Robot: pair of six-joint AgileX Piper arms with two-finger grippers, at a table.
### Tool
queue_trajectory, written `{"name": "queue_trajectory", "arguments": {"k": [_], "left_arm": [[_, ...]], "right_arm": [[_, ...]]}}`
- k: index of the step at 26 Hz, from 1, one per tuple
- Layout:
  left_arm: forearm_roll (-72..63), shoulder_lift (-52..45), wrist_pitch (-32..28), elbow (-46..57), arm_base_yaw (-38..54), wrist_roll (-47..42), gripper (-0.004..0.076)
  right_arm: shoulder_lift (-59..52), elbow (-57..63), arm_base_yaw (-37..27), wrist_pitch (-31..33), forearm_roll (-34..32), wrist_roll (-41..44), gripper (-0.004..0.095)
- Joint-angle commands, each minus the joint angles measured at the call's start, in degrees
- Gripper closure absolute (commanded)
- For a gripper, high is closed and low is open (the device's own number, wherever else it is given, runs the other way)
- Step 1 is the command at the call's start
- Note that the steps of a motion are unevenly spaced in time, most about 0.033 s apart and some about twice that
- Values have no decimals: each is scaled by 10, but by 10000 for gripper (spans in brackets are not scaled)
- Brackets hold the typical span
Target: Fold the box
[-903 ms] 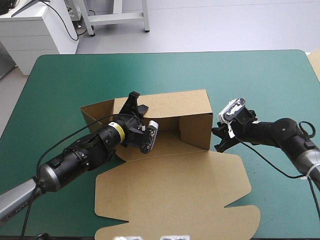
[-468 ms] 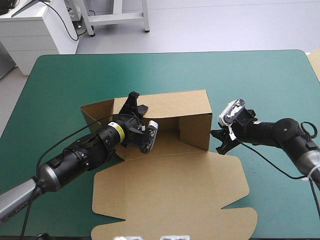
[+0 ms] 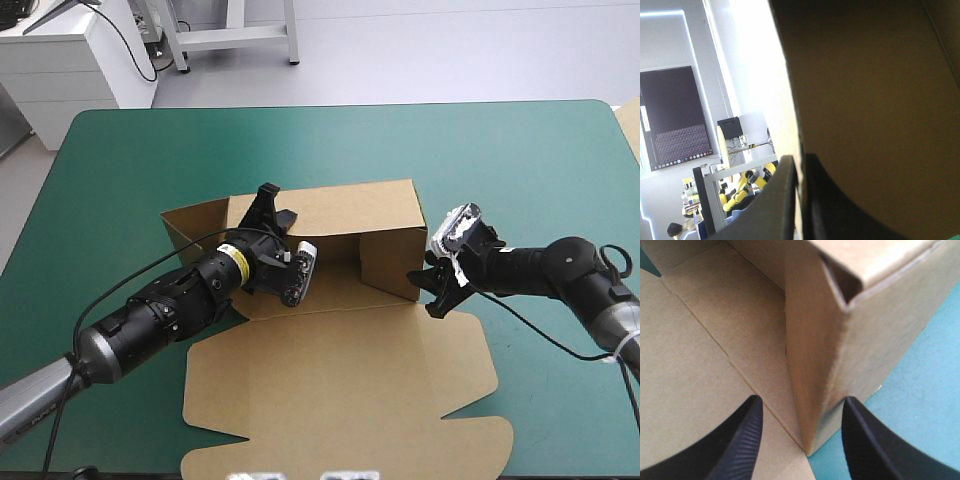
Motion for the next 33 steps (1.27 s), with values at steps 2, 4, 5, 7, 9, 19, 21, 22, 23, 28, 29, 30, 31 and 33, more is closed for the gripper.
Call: {"name": "queue_trajectory", "arguments": {"k": [2,4,5,7,9,19,21,22,23,28,29,30,31,33], "left_arm": [[-1,-6,-2,-9,-4,7,731],[-1,-6,-6,-9,-4,4,731],[-2,-6,-11,-9,-4,4,731],[-4,-7,-25,-9,-4,3,731],[-5,-7,-44,-9,-4,0,731],[-5,-7,-66,-9,-4,-14,731],[-5,-7,-66,-9,-4,-14,731],[-5,-7,-66,-9,-4,-14,731],[-5,-7,-66,-9,-4,-14,731],[-1,-7,-68,-9,-7,-10,668],[-3,-7,-65,-9,-12,-10,598],[-3,-7,-66,-9,-17,-10,526],[-3,-7,-66,-9,-22,-10,475],[-3,-7,-67,-9,-36,-10,335]], "right_arm": [[9,-13,46,-59,26,-5,410],[14,-13,69,-120,22,6,410],[14,-13,79,-147,22,12,410],[14,-13,98,-184,20,19,410],[15,-13,111,-201,13,20,411],[15,-15,123,-207,-21,74,730],[15,-15,123,-200,-21,75,830],[15,-15,123,-185,-21,75,913],[15,-15,123,-181,-21,75,928],[15,-16,123,-225,-19,136,927],[15,-16,123,-232,-19,140,927],[15,-16,123,-237,-20,145,927],[15,-16,123,-240,-21,152,927],[15,-16,123,-245,-21,161,926]]}}
